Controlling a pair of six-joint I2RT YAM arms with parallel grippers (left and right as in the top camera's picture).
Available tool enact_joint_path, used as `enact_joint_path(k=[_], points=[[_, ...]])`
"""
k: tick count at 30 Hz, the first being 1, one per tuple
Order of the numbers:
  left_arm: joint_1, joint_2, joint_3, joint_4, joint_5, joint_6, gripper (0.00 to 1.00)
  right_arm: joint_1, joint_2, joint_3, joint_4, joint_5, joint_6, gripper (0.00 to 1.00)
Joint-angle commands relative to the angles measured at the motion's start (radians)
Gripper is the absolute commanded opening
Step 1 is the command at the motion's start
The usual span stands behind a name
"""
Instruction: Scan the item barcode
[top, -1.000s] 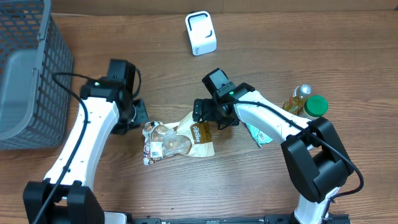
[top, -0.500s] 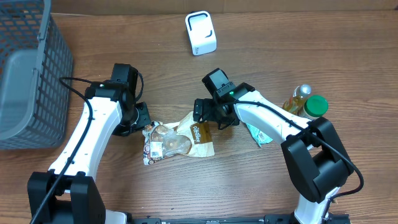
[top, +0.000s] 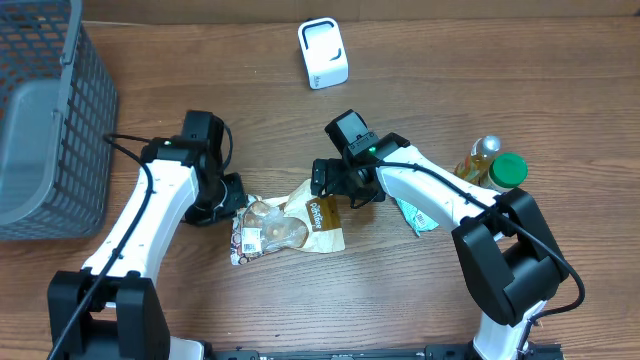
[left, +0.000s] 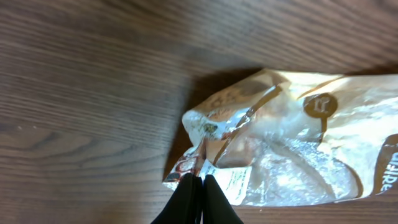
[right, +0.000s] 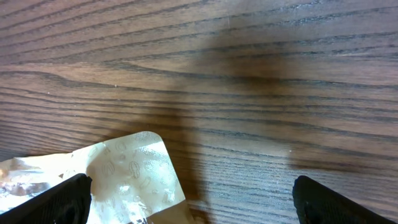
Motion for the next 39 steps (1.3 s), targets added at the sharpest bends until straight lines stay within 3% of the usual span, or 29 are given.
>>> enact_joint_path(k=[1, 12, 20, 30, 39], points=[[-0.009, 0.010, -0.038, 0.014, 0.098, 0.067, 0.07, 0.003, -0.002, -0.005, 0.005, 0.013, -0.008, 1.00], [-0.008, 0.018, -0.055, 0.045, 0.062, 0.076, 0.06, 0.003, -0.002, -0.005, 0.010, -0.051, -0.084, 1.00], [-0.009, 0.168, -0.055, 0.100, 0.061, 0.070, 0.04, 0.003, -0.002, -0.016, 0.018, -0.095, -0.085, 1.00], [-0.009, 0.216, -0.055, 0.112, 0.061, 0.073, 0.04, 0.003, -0.002, -0.127, 0.138, -0.347, -0.086, 1.00], [-0.009, 0.216, -0.055, 0.114, 0.061, 0.073, 0.04, 0.003, -0.002, -0.206, 0.257, -0.479, -0.045, 0.89]])
